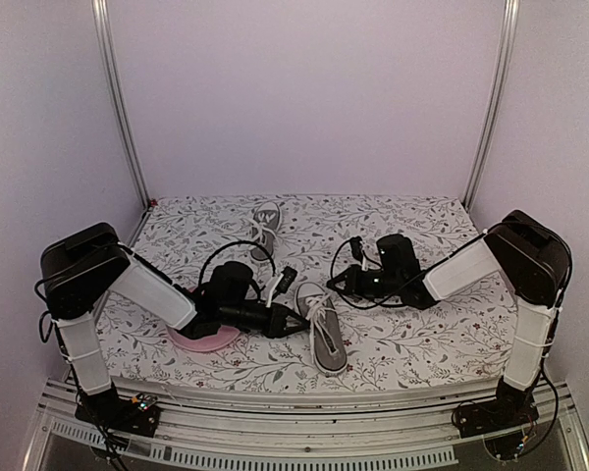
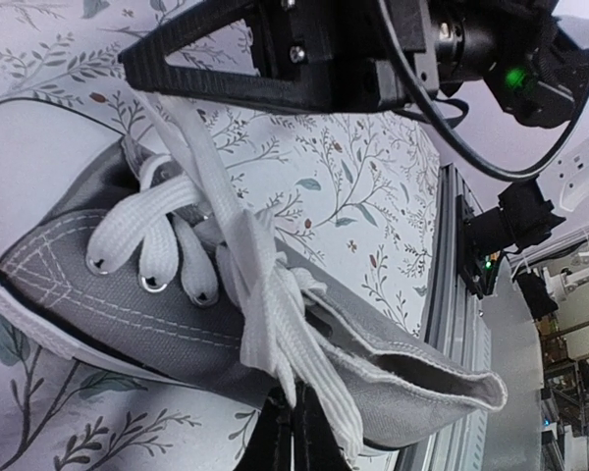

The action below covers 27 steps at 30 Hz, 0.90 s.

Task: Tie the shoes

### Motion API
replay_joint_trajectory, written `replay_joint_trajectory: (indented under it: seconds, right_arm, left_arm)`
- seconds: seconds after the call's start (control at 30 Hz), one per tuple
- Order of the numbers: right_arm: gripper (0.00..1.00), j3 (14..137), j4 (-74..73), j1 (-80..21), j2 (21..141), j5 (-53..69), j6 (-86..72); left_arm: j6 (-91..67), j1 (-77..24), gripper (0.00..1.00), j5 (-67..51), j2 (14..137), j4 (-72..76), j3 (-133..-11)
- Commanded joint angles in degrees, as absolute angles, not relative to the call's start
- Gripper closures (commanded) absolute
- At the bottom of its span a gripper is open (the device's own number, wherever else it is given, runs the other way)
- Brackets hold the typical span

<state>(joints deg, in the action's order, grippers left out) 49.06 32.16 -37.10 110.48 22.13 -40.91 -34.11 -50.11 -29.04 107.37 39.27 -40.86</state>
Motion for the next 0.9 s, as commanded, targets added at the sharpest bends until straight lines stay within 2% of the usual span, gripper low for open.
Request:
replay_joint_trajectory:
  seconds: [0.0,0.17,0.23,0.3,0.43,0.5,0.57,0.63,0.7,0.87]
  right_arm:
    - [0.98,47.71,33.94,-35.33,110.46,16.29,-42.83]
    - [0.96,45.19,38.45,-34.95,109.28,20.40,-43.31]
    - [0.86,44.90,42.15,-34.60,109.38,25.84,-42.55]
    - [0.69,44.72,44.97,-34.55,109.34,30.13,-41.04]
    - [0.53,45.44,44.16,-34.48,109.40,33.06,-36.70]
    - [0.48,46.41,43.13,-34.52,109.91,34.96,-34.78]
    - [0.45,47.91,41.47,-34.56,110.75,37.14,-33.57]
    - [0.44,48.73,40.34,-34.69,111.39,38.22,-32.42]
    - [0.44,49.01,39.36,-34.83,111.73,38.01,-31.73]
    - [0.46,49.23,37.88,-35.22,112.44,38.52,-30.90]
  left_arm:
    - [-33.93,-50.98,1.00,-28.80,108.03,39.65,-40.53]
    - [-34.06,-51.02,1.00,-28.55,108.05,39.79,-40.55]
    - [-34.02,-50.98,1.00,-28.65,108.34,39.69,-40.96]
    - [-33.93,-50.98,1.00,-28.57,108.54,39.29,-41.36]
    - [-33.76,-50.98,1.00,-27.59,108.09,38.71,-41.59]
    - [-33.75,-51.05,0.91,-27.24,107.66,38.64,-41.30]
    - [-33.84,-50.99,0.76,-26.65,107.29,38.69,-40.87]
    - [-34.01,-50.98,0.69,-25.97,106.72,38.88,-40.05]
    - [-34.21,-51.02,0.67,-25.50,106.17,39.22,-39.39]
    - [-34.44,-51.07,0.68,-24.43,105.27,40.15,-38.54]
